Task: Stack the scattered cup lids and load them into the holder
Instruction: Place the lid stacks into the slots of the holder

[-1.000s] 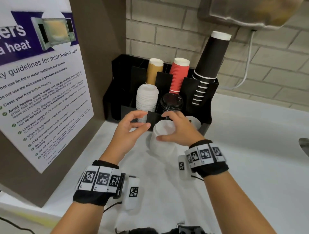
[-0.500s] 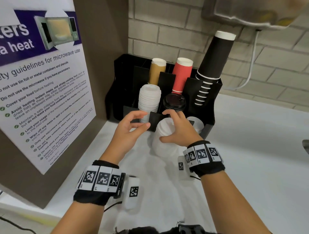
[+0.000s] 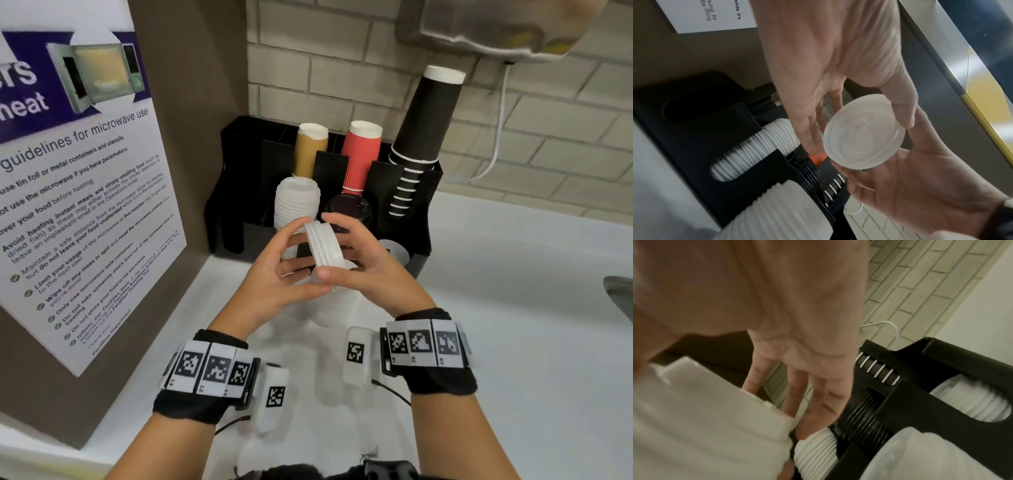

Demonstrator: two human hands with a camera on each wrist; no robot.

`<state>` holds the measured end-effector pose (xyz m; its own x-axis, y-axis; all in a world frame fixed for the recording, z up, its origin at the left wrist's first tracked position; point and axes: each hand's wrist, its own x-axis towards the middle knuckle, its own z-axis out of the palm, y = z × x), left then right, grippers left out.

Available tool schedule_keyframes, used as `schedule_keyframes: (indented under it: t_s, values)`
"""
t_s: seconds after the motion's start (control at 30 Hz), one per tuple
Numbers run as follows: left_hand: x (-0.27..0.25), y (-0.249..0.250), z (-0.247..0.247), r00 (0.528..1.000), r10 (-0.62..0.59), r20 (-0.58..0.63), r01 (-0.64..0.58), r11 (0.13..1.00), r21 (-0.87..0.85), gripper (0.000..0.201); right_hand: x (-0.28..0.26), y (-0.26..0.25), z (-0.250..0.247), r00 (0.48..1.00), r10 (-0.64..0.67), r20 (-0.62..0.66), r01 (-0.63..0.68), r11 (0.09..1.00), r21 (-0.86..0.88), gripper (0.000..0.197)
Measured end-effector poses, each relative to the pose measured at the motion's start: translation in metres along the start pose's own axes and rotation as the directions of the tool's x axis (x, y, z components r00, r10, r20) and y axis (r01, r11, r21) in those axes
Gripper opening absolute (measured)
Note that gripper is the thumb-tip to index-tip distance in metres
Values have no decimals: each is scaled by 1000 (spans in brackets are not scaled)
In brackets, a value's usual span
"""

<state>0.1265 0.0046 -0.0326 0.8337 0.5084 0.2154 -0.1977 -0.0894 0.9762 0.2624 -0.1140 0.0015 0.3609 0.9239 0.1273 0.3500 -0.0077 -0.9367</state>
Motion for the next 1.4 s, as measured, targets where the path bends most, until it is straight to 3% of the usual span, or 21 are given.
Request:
schedule_keyframes:
  t_s: [0.47,0.57,0.7,0.87,1.0,1.23,1.4]
  values:
    - [8,-1,-6,999,6,40,-7,1000,28,97,1,-1,-3,995,-59,-77,58,998,-19,65]
    - [9,-2,-11,1000,10,-23,-10,1000,21,80,9,-2,-26,965,-75,-252,57,995,-79,66]
    - [10,-3,-19,995,27,-98,-24,999,36,62,29,8,-82,865,-92,-493,-55,960,-275,69]
    - [11,-5,-21,991,24,-131,-17,998,54,44,47,34,-118,858,87,-506,-368,791,-488,71]
    - [11,-7,-19,993,13,-117,-5,998,70,40,55,49,-120,870,200,-450,-476,577,-663,78]
    - [11,-9,-13,991,-11,-133,21,997,72,37,68,57,-116,894,270,-357,-419,228,-879,88]
    - [12,-8,-11,989,-17,-144,28,997,73,36,71,67,-106,904,306,-300,-356,145,-923,87]
